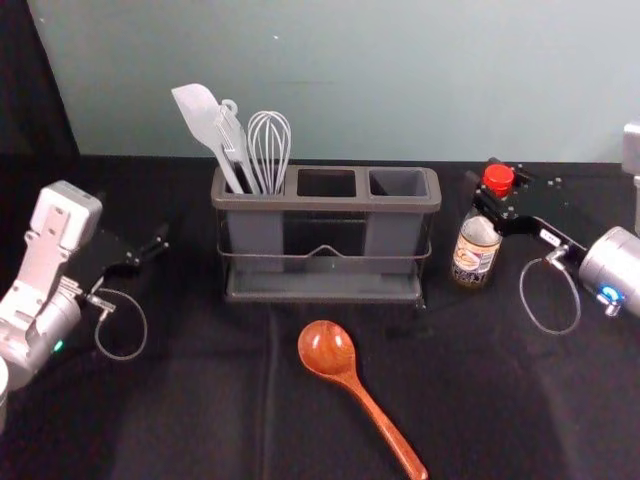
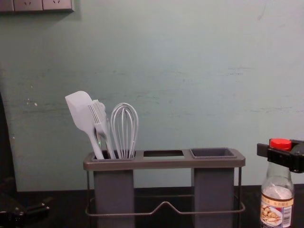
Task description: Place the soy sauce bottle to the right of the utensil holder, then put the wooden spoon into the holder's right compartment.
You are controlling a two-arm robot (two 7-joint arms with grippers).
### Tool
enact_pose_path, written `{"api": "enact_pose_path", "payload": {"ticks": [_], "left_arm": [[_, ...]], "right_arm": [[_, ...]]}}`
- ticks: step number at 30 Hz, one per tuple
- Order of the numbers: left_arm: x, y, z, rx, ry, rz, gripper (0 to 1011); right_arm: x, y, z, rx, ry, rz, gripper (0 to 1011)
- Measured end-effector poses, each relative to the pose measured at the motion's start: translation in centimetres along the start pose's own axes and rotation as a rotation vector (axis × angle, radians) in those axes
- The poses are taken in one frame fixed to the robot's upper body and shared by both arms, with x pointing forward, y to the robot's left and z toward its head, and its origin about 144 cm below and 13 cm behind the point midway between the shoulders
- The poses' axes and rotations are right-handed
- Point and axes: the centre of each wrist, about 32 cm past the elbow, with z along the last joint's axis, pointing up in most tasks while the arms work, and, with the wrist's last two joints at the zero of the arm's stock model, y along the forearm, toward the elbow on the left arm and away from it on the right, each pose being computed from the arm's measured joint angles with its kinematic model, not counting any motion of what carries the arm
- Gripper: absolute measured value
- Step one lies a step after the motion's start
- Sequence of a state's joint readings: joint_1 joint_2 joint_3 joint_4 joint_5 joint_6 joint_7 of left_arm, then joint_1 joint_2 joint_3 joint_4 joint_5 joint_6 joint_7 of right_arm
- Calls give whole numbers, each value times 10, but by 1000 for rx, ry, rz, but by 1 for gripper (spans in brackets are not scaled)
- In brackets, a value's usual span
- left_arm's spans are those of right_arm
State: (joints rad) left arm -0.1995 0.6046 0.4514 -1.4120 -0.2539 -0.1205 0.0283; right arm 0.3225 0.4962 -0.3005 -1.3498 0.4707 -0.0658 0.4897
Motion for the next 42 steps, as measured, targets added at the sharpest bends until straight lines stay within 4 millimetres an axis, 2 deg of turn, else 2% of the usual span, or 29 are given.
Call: {"api": "enact_pose_path", "payload": {"ticks": [42], "left_arm": [[0, 0, 0, 0, 0, 0, 1005]], "right_arm": [[-3, 10, -10, 2, 6, 20, 382]]}}
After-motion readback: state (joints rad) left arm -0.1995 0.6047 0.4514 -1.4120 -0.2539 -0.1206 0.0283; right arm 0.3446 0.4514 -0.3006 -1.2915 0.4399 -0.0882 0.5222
